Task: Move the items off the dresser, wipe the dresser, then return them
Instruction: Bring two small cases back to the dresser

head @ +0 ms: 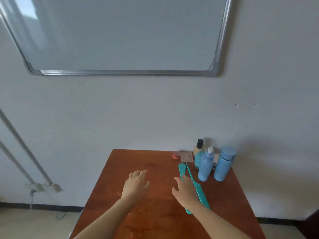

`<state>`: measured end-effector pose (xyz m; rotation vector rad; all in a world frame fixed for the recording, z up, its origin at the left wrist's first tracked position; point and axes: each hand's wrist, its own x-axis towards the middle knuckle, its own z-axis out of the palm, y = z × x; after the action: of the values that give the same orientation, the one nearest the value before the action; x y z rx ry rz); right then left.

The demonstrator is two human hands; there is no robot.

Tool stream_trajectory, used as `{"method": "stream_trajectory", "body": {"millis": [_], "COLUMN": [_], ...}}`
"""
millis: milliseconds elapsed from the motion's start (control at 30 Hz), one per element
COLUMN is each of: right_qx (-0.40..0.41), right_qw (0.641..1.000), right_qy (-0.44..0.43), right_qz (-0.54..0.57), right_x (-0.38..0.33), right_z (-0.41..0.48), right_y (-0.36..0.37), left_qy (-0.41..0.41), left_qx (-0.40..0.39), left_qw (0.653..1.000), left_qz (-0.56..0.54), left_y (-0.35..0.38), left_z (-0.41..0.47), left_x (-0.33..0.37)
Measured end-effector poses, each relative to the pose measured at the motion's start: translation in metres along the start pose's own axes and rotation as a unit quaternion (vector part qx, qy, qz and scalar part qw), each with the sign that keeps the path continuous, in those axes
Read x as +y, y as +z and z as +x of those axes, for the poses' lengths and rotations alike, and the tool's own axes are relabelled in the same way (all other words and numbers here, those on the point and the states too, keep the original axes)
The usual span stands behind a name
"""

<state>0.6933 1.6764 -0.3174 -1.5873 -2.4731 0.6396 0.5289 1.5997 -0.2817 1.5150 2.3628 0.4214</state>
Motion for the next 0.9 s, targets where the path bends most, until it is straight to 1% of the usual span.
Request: {"method": "stream_trajectory", "body": {"millis": [100, 200, 300, 400, 467, 533, 600, 767, 900], "right_qx": [0.023, 0.047, 0.051, 0.044, 0.049, 0.079, 0.079, 0.094, 0.111], "right_qw": [1.0, 0.998, 0.998, 0.999, 0.998, 0.995, 0.994, 0.992, 0.991], "right_qy": [0.016, 0.034, 0.032, 0.03, 0.042, 0.045, 0.052, 0.051, 0.045], "right_qz": [-0.01, -0.006, -0.003, -0.01, -0.024, -0.027, -0.046, -0.059, -0.063], "right_x": [0.012, 0.023, 0.03, 0.033, 0.029, 0.026, 0.03, 0.037, 0.046], "right_z": [0.037, 0.063, 0.075, 0.084, 0.088, 0.095, 0.104, 0.111, 0.119], "right_y": [-0.004, -0.003, 0.005, 0.015, 0.018, 0.019, 0.024, 0.03, 0.033], "left_qy": [0.001, -0.014, -0.028, -0.03, -0.011, 0.015, 0.039, 0.107, 0.144], "left_qx": [-0.006, -0.03, -0.059, -0.068, -0.067, -0.063, -0.066, -0.096, -0.133], "left_qw": [1.0, 0.999, 0.998, 0.997, 0.998, 0.998, 0.997, 0.989, 0.978], "left_qz": [-0.012, -0.022, -0.008, -0.004, -0.002, 0.004, 0.01, 0.042, 0.07], "left_y": [0.01, 0.027, 0.045, 0.052, 0.055, 0.055, 0.055, 0.059, 0.067], "left_z": [0.035, 0.057, 0.071, 0.088, 0.102, 0.118, 0.136, 0.179, 0.203], "left_x": [0.014, 0.015, 0.015, 0.023, 0.032, 0.042, 0.052, 0.075, 0.093]}}
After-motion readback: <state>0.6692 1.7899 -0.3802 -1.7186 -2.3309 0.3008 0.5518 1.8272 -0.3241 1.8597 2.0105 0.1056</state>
